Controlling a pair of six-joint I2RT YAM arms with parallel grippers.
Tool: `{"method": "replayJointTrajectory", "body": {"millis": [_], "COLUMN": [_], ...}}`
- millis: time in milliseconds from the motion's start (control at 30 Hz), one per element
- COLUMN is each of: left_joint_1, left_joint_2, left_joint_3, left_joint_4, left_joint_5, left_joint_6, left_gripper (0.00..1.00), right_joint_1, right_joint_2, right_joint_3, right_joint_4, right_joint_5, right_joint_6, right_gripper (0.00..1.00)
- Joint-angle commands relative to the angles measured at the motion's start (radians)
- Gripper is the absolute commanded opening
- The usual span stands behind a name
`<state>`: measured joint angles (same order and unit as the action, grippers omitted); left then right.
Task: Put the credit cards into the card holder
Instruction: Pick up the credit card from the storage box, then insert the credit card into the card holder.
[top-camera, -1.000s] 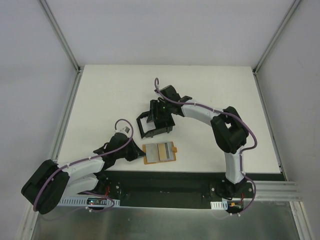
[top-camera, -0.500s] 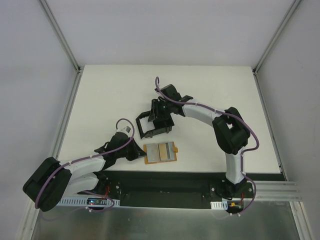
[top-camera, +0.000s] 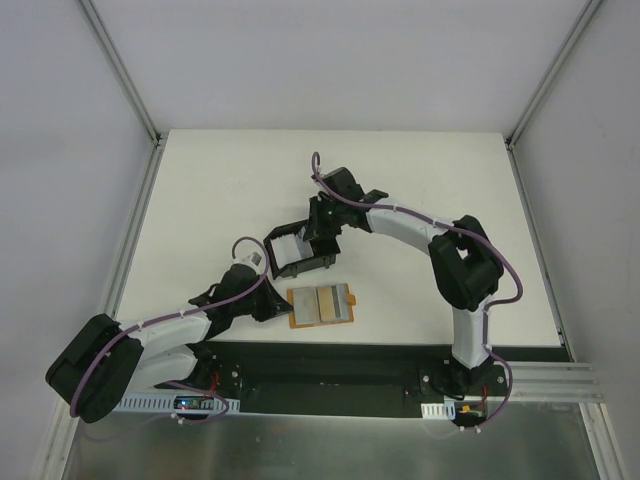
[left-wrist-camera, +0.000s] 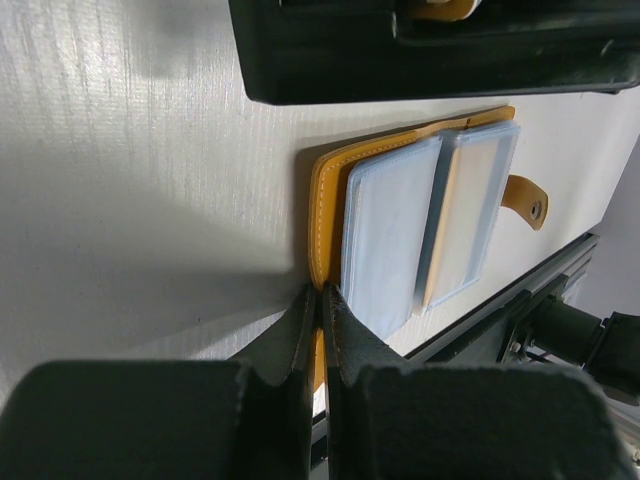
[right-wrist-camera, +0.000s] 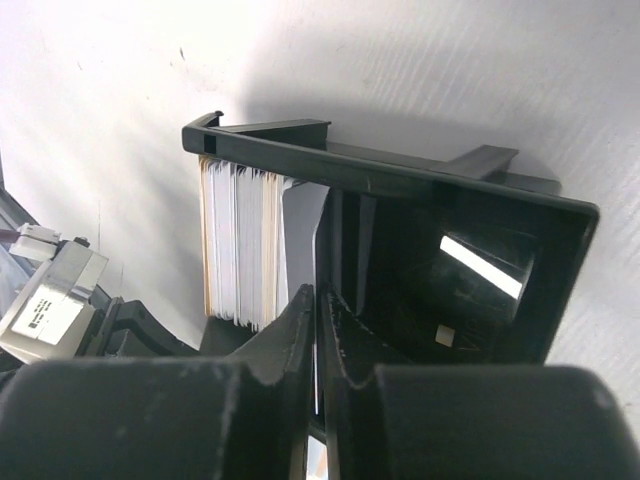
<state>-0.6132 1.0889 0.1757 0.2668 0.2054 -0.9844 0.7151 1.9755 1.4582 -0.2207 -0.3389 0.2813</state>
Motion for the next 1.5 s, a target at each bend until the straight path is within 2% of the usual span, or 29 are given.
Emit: {"method": "replayJointTrajectory", "body": {"millis": [0, 100, 233, 333, 433, 700, 833, 1067, 1467], "left_joint_1": [0.004, 0.004, 0.004, 0.004, 0.004, 0.004, 0.004, 0.004, 0.004], "left_joint_2": [0.028, 0.026, 0.026, 0.025, 0.022, 0.016, 0.019, 0.017, 0.012], "left_joint_3": [-0.028, -0.030, -0.031, -0.035, -0.036, -0.035, -0.035, -0.039, -0.045], "left_joint_4": [-0.141, -0.141, -0.141, -0.141, -0.143, -0.141, -0.141, -0.141, -0.141], "left_joint_5": [-0.037, -0.035, -0.029, -0.031, -0.027, -0.024, -0.015, -0.014, -0.015], "left_joint_6": [0.044, 0.044, 0.041, 0.039, 0.035, 0.030, 0.032, 0.020, 0.009], "left_gripper": [0.00, 0.00, 0.00, 0.00, 0.00, 0.00, 0.00, 0.00, 0.00], "right_joint_1": [0.001, 0.000, 0.003, 0.003, 0.000, 0.015, 0.067, 0.115, 0.142], "right_joint_2": [-0.079, -0.089, -0.128, -0.203, -0.300, -0.564, -0.635, -0.584, -0.446], "right_joint_3": [0.014, 0.016, 0.018, -0.022, -0.054, -0.447, -0.629, -0.858, -0.906], "right_joint_4": [-0.038, -0.046, -0.072, -0.049, -0.045, 0.191, 0.303, 0.569, 0.635], "right_joint_5": [0.063, 0.096, 0.179, 0.233, 0.215, 0.034, 0.031, 0.043, 0.075], "right_joint_6": [-0.040, -0.062, -0.108, -0.134, -0.136, 0.126, 0.226, 0.378, 0.383], "right_gripper": [0.05, 0.01, 0.01, 0.00, 0.00, 0.00, 0.00, 0.00, 0.01]}}
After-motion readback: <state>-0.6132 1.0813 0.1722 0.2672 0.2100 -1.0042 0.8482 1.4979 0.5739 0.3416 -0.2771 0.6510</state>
